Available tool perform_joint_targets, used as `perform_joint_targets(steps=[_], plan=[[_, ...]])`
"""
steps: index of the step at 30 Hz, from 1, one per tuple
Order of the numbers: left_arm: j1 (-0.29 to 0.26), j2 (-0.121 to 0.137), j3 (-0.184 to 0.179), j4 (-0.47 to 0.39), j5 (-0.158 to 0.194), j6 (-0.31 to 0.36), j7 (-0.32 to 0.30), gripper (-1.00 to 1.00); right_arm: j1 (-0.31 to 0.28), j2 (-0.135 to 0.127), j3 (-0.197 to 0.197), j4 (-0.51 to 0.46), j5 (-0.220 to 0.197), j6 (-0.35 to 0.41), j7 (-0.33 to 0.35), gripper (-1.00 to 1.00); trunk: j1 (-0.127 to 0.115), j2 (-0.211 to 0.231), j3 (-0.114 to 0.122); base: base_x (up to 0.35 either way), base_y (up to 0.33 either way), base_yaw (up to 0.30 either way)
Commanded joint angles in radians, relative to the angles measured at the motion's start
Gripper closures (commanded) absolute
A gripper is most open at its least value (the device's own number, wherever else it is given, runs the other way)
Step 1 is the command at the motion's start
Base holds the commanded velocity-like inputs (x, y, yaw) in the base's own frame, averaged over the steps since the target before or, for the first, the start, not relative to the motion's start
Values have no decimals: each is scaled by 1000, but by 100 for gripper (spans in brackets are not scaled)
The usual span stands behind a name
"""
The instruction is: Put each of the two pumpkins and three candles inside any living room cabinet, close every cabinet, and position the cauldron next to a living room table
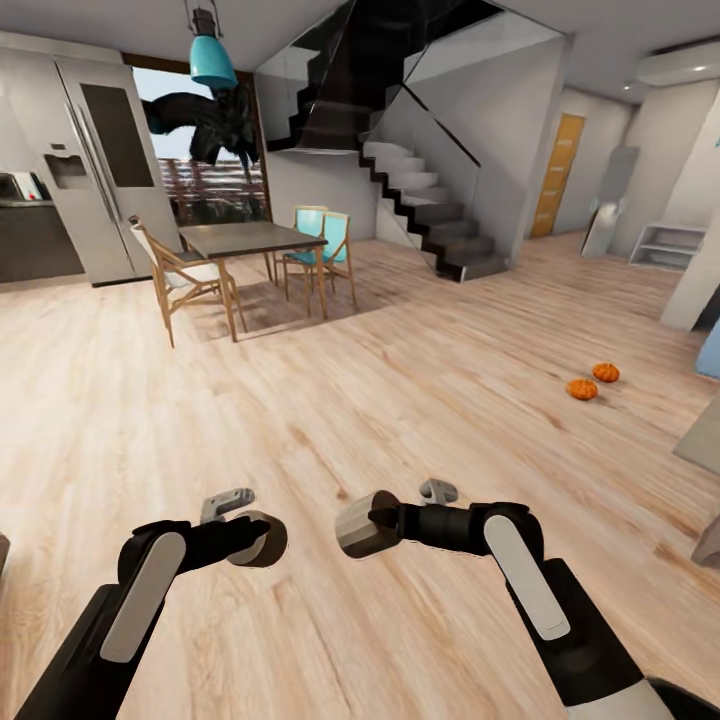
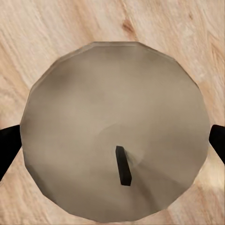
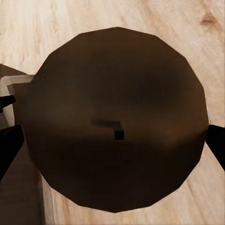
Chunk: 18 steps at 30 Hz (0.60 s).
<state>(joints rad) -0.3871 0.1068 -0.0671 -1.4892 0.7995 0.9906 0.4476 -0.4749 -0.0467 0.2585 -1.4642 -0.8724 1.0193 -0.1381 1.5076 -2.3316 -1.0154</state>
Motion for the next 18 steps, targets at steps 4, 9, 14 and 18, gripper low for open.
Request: perform_joint_targets(steps=[4,9,14,18], plan=[[-1,1,-2,0,12,0,10,100,-1,-1,2,-1,-17,1,-11,100,0,0,-1,328,1,292],[-1,1,-2,0,12,0,10,100,-1,-1,2,-1,-17,1,-11,100,0,0,-1,328,0,293],[-1,1,-2,0,12,0,10,100,-1,-1,2,-1,-17,1,-11,100,0,0,-1,328,0,293],[-1,1,-3,1,12,0,10,100,-1,-1,2,-1,-17,1,-11,100,0,0,-1,328,0,293]])
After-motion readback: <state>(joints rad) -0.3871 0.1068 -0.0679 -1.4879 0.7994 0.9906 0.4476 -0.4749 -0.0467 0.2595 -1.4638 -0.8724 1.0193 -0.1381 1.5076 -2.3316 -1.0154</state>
